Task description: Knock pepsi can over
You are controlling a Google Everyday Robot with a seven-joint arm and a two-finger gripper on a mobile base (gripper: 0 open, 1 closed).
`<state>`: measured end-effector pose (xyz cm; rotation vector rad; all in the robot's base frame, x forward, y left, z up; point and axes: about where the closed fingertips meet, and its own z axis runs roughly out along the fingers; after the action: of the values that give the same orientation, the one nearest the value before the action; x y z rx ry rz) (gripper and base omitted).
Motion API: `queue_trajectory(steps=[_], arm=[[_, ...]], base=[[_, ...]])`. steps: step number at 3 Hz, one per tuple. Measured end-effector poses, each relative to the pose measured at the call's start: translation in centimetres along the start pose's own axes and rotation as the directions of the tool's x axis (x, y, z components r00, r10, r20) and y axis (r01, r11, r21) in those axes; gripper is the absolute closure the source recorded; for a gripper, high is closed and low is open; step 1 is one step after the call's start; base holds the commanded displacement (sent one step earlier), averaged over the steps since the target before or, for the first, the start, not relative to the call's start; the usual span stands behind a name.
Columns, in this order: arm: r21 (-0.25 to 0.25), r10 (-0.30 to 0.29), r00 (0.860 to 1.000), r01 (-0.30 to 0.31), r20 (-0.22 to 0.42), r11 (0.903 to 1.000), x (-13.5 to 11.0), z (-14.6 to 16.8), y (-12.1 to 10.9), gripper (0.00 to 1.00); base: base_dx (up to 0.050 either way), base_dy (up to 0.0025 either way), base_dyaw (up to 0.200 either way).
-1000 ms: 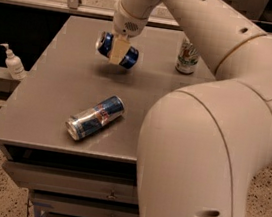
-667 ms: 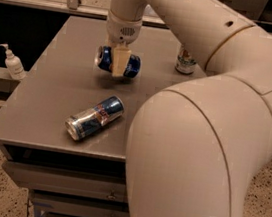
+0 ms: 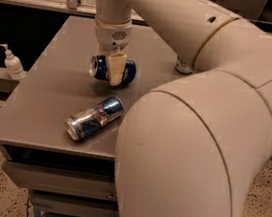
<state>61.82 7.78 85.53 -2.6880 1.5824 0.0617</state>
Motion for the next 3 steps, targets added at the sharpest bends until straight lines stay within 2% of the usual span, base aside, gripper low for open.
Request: queue_trajectory(steps=[1, 3], arm=[[-0.006, -0.013, 1.0, 0.013, -0.003, 0.9999, -0.79, 0.03, 0.07, 0.0], [0.013, 0.019, 1.0, -0.019, -0.004, 0.9997, -0.78, -0.54, 0.32, 0.0]], base=[[0.0, 0.0, 0.0], [0.0, 0.0, 0.0]])
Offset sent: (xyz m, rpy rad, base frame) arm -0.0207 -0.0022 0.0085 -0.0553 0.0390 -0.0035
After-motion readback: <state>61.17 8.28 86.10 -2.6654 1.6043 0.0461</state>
